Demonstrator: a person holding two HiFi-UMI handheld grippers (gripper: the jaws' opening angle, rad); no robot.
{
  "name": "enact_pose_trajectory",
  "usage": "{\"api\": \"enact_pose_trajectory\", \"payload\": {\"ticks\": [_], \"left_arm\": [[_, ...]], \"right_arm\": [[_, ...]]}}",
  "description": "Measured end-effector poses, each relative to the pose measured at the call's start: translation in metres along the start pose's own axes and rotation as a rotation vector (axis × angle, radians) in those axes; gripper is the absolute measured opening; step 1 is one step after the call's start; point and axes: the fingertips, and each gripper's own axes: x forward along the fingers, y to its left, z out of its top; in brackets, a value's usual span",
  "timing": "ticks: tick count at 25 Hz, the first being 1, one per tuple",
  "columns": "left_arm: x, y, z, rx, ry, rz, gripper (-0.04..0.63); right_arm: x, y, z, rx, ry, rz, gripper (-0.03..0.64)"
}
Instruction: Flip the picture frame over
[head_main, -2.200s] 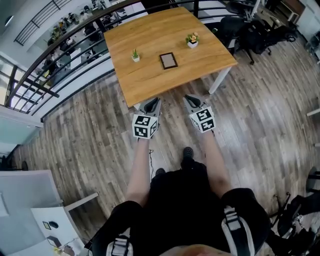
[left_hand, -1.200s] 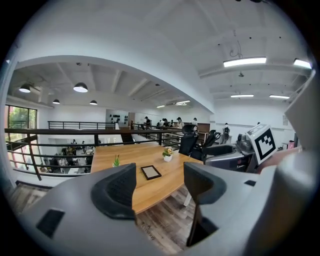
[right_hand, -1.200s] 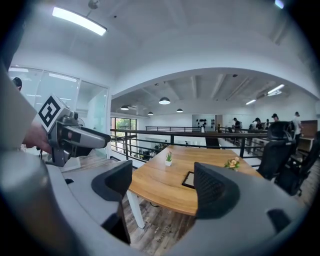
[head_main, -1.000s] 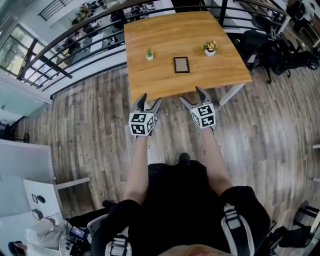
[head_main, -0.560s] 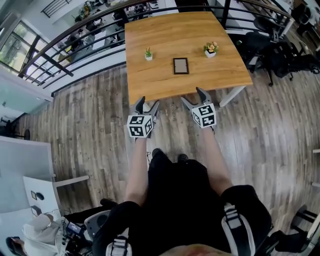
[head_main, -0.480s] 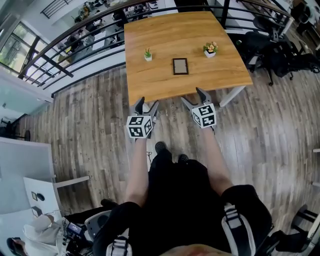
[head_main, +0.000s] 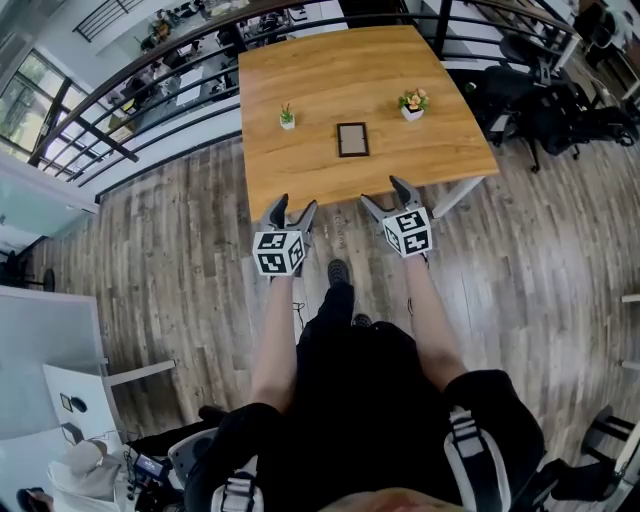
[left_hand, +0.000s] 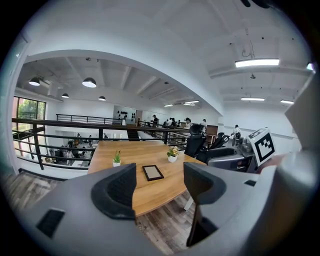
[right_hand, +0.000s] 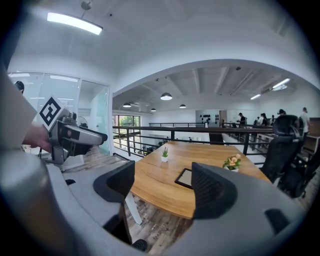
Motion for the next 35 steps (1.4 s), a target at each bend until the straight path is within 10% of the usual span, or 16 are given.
{"api": "enact_pose_trajectory", "payload": {"ticks": [35], "left_arm": [[0.245,0.063,0.017,-0.052,0.155,-0.2,0.302]], "right_arm": [[0.143,-0.15,-0.002,0.131,0.113,-0.15,0.336]]}}
